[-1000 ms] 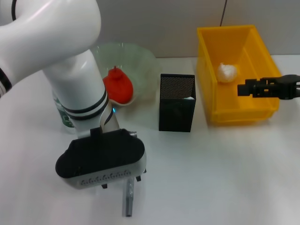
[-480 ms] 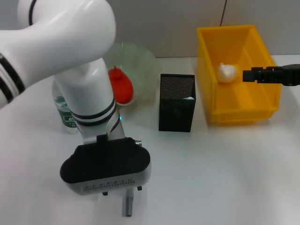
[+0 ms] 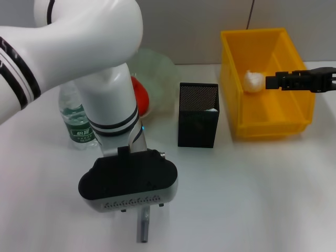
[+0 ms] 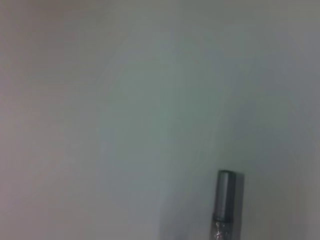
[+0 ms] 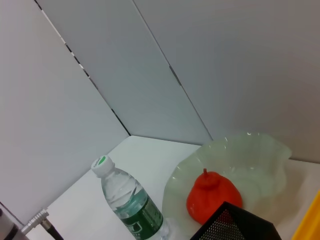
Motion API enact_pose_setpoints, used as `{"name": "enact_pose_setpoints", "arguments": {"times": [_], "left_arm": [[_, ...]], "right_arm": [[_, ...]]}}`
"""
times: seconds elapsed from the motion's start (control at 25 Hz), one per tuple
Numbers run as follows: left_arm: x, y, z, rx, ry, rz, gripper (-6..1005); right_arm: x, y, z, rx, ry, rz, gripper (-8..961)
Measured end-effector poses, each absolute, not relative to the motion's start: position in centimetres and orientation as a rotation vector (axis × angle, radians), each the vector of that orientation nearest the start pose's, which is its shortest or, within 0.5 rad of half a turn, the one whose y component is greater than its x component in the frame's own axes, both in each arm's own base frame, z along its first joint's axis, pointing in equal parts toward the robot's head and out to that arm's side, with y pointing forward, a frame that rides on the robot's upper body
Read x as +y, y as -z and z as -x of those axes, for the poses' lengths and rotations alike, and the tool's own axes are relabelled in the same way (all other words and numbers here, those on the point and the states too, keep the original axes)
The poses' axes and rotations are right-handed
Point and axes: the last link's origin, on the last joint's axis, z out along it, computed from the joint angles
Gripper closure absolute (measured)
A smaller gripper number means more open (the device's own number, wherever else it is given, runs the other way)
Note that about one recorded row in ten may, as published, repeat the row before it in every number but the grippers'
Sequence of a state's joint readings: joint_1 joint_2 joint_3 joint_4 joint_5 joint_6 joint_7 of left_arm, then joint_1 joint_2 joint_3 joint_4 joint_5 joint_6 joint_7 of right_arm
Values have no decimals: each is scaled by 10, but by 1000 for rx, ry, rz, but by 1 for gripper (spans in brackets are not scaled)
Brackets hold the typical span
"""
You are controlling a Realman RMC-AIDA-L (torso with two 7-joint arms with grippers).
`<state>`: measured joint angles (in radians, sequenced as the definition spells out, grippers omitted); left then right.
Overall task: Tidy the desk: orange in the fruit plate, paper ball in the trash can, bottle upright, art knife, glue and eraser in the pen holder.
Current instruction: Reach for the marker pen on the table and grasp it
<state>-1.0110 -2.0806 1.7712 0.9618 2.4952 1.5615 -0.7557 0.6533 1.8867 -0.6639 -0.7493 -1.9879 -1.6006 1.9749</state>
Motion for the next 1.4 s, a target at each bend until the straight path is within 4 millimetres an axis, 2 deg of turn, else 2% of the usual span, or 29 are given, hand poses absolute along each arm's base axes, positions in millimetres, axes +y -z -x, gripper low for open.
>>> {"name": "enact_pose_setpoints", "arguments": {"times": [0.6,0.72,1.0,1.28,1.4], "left_arm": [[352,91,123,2390,-976,2546,282],[353,94,123,2399,-981,2543,374],[352,96,123,2405,-982,2538,370],[352,97,125,2404,-983,2538,472],[352,97,127,2396,-985,2542,473]], "right_arm": [[385,-93,-238,1086,-669,2593,256],[386,-92,-237,1083,-670,2595,256],[386,-92,-236,1075,-668,2600,256],[386,-93,-236,1074,-667,2599,256],[387,-93,-235,1069,-667,2599,256]]}}
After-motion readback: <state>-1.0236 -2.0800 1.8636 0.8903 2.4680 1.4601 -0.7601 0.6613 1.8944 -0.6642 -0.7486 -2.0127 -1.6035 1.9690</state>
